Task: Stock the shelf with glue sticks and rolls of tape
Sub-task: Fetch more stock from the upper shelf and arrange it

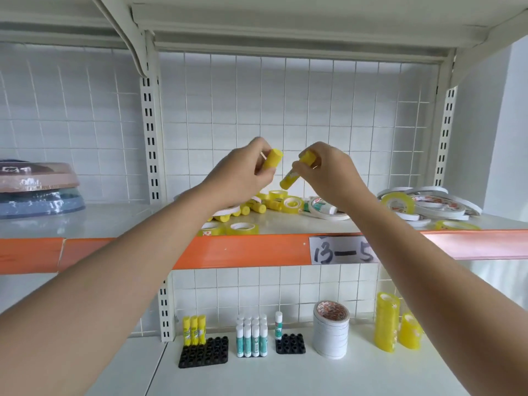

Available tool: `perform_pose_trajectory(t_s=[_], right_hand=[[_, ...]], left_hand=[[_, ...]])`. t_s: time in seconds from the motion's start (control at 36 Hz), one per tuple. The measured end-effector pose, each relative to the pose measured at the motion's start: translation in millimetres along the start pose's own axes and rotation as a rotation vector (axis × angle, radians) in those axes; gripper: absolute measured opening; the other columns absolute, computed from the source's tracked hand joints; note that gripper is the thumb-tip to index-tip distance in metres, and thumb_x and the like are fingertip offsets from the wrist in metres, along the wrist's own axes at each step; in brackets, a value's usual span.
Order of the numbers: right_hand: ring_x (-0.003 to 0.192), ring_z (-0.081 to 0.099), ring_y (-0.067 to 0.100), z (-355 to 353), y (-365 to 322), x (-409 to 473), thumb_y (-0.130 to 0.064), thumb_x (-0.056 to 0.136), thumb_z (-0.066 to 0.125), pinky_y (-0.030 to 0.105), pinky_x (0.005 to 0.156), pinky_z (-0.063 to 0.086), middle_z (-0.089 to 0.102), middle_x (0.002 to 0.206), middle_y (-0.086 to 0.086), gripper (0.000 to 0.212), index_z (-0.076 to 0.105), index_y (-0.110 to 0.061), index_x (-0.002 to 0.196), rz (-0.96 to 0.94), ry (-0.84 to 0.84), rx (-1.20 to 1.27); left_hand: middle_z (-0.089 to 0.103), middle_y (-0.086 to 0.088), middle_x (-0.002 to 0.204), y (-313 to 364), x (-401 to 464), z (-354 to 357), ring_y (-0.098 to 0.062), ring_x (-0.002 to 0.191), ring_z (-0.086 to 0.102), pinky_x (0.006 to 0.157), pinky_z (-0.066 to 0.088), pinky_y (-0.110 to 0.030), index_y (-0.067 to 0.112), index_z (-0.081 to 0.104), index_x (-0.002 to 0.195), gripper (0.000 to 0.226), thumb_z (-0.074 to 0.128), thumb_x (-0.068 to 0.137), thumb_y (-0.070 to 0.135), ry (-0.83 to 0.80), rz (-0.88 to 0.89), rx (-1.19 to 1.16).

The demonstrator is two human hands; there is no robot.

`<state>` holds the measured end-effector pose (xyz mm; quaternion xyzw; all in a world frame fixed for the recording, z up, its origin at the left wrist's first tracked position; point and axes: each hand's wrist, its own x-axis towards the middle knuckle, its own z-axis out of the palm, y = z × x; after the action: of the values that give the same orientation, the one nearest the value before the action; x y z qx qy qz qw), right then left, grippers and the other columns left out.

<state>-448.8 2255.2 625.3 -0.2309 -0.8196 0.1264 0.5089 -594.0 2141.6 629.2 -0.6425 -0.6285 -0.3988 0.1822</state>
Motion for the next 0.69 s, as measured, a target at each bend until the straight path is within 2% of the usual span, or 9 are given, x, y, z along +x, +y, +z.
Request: perform_pose_trajectory(t_s=[0.08, 0.17, 0.22, 0.28, 0.36, 0.42, 0.53, 0.61, 0.69], right_hand=[[0.065, 0.057, 0.006, -11, -21, -15, -0.027, 0.088, 0.064, 0.012, 0.054, 0.040, 0.061, 0.072, -0.016, 0.025, 0.055, -0.023, 0.111, -0.034, 0.048, 0.070], [0.064, 0.057, 0.003, -15, -39, -37, -0.023, 0.085, 0.068, 0.013, 0.053, 0.041, 0.065, 0.074, -0.014, 0.031, 0.047, -0.020, 0.107, -0.071, 0.100, 0.139], [0.061, 0.057, 0.006, -17, -47, -54, -0.022, 0.084, 0.071, 0.019, 0.055, 0.045, 0.066, 0.073, -0.012, 0.032, 0.045, -0.017, 0.101, -0.076, 0.122, 0.193], [0.066, 0.061, 0.011, -18, -54, -71, -0.024, 0.083, 0.072, 0.030, 0.062, 0.051, 0.069, 0.075, -0.009, 0.032, 0.042, -0.021, 0.096, -0.092, 0.142, 0.221], [0.072, 0.063, 0.014, -17, -64, -95, -0.024, 0.084, 0.070, 0.035, 0.072, 0.052, 0.071, 0.076, -0.009, 0.031, 0.041, -0.028, 0.093, -0.118, 0.173, 0.270], [0.073, 0.064, 0.013, -14, -69, -110, -0.023, 0.085, 0.069, 0.035, 0.072, 0.052, 0.070, 0.077, -0.011, 0.030, 0.043, -0.029, 0.096, -0.127, 0.186, 0.274], [0.071, 0.063, 0.013, -2, -75, -142, -0.019, 0.087, 0.069, 0.025, 0.064, 0.049, 0.066, 0.076, -0.009, 0.034, 0.044, -0.038, 0.098, -0.148, 0.156, 0.273], [0.070, 0.061, 0.010, 14, -75, -170, -0.017, 0.087, 0.068, 0.015, 0.061, 0.044, 0.064, 0.076, -0.011, 0.035, 0.046, -0.039, 0.101, -0.151, 0.113, 0.227], [0.071, 0.059, 0.009, 35, -66, -197, -0.022, 0.087, 0.066, 0.013, 0.060, 0.043, 0.063, 0.079, -0.016, 0.029, 0.051, -0.033, 0.109, -0.127, 0.056, 0.164]], left_hand=[[0.064, 0.003, 0.081, 20, -12, -17, -0.020, 0.075, 0.064, 0.069, 0.052, -0.034, 0.022, 0.046, 0.100, 0.017, 0.060, 0.092, 0.016, 0.137, -0.032, -0.216], [0.069, -0.002, 0.086, 33, -34, -26, -0.020, 0.078, 0.067, 0.075, 0.056, -0.042, 0.030, 0.047, 0.094, 0.020, 0.060, 0.092, 0.015, 0.196, -0.064, -0.386], [0.070, -0.002, 0.085, 39, -53, -30, -0.020, 0.079, 0.067, 0.077, 0.055, -0.043, 0.029, 0.049, 0.095, 0.018, 0.061, 0.092, 0.016, 0.231, -0.073, -0.425], [0.070, -0.002, 0.084, 43, -73, -33, -0.019, 0.079, 0.066, 0.074, 0.056, -0.042, 0.025, 0.052, 0.097, 0.015, 0.062, 0.092, 0.016, 0.270, -0.076, -0.476], [0.068, -0.004, 0.084, 47, -102, -35, -0.019, 0.079, 0.065, 0.061, 0.054, -0.030, 0.022, 0.053, 0.098, 0.015, 0.063, 0.092, 0.013, 0.300, -0.072, -0.561], [0.068, -0.003, 0.084, 47, -120, -35, -0.014, 0.075, 0.065, 0.060, 0.049, -0.021, 0.018, 0.054, 0.101, 0.015, 0.063, 0.092, 0.011, 0.282, -0.047, -0.599], [0.067, -0.001, 0.084, 39, -154, -33, -0.010, 0.072, 0.062, 0.058, 0.048, -0.018, 0.015, 0.055, 0.106, 0.015, 0.061, 0.093, 0.010, 0.228, -0.049, -0.676], [0.069, -0.001, 0.090, 29, -178, -24, -0.012, 0.081, 0.066, 0.060, 0.051, -0.019, 0.020, 0.056, 0.107, 0.014, 0.060, 0.094, 0.015, 0.216, -0.085, -0.691], [0.069, 0.002, 0.095, 16, -203, -9, -0.010, 0.091, 0.066, 0.067, 0.053, -0.020, 0.028, 0.054, 0.104, 0.013, 0.054, 0.092, 0.023, 0.176, -0.147, -0.671]])
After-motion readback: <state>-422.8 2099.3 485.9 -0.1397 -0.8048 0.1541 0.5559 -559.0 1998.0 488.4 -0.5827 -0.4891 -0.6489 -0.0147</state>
